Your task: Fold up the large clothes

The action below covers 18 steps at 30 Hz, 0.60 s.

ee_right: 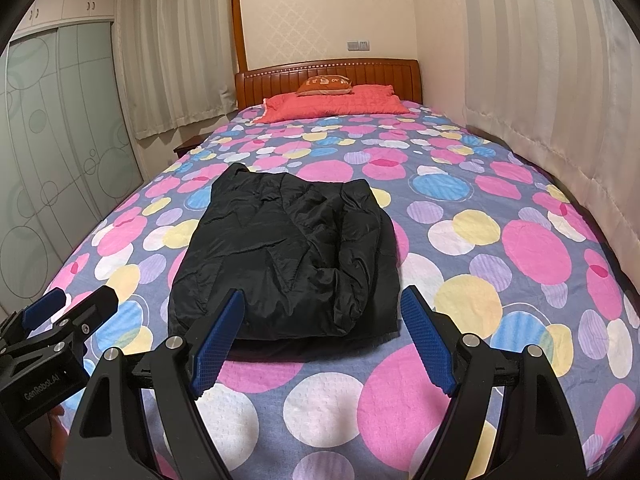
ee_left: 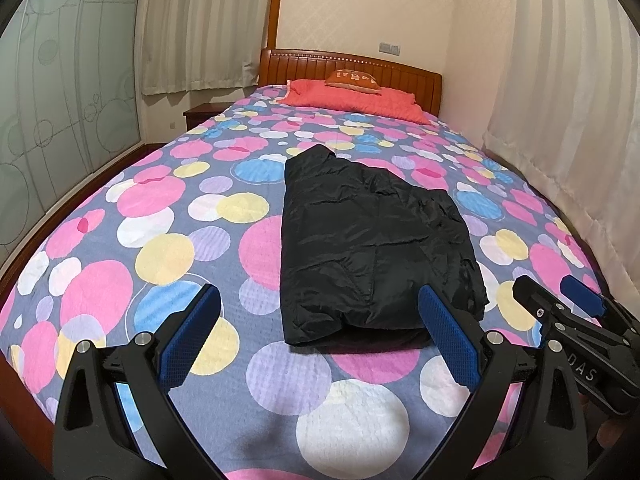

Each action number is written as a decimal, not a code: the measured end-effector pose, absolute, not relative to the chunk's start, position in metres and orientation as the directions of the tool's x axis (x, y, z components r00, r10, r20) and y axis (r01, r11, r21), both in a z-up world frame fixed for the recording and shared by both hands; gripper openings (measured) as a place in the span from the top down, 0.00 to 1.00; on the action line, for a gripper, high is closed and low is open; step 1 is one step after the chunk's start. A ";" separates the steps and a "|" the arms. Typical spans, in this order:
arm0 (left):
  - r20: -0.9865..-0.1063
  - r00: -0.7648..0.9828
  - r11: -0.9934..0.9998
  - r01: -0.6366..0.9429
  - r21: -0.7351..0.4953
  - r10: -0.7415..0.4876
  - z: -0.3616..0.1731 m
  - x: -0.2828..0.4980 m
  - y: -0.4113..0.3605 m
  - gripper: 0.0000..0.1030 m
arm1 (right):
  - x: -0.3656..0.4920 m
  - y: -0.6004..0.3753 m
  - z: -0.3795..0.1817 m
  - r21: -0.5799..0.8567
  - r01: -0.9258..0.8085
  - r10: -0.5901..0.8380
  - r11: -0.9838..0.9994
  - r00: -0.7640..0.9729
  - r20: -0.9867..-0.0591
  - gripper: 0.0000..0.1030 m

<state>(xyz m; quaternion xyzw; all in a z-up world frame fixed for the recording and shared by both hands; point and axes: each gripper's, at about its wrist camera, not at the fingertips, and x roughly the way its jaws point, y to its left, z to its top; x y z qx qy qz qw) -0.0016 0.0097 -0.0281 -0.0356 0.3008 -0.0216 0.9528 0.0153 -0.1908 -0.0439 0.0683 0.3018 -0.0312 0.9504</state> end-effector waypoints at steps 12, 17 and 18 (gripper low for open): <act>-0.568 0.822 0.995 -0.013 -0.095 -0.043 -0.026 0.003 0.014 0.02 | 0.016 -0.190 -0.045 0.111 0.102 -0.019 0.989 0.814 -0.580 0.23; -0.560 0.828 0.995 -0.034 -0.094 -0.025 -0.027 0.004 0.017 0.02 | 0.018 -0.185 -0.048 0.114 0.099 -0.013 0.989 0.808 -0.588 0.23; -0.563 0.826 0.997 -0.016 -0.082 -0.033 -0.028 0.006 0.016 0.02 | 0.018 -0.185 -0.049 0.115 0.098 -0.012 0.989 0.808 -0.590 0.23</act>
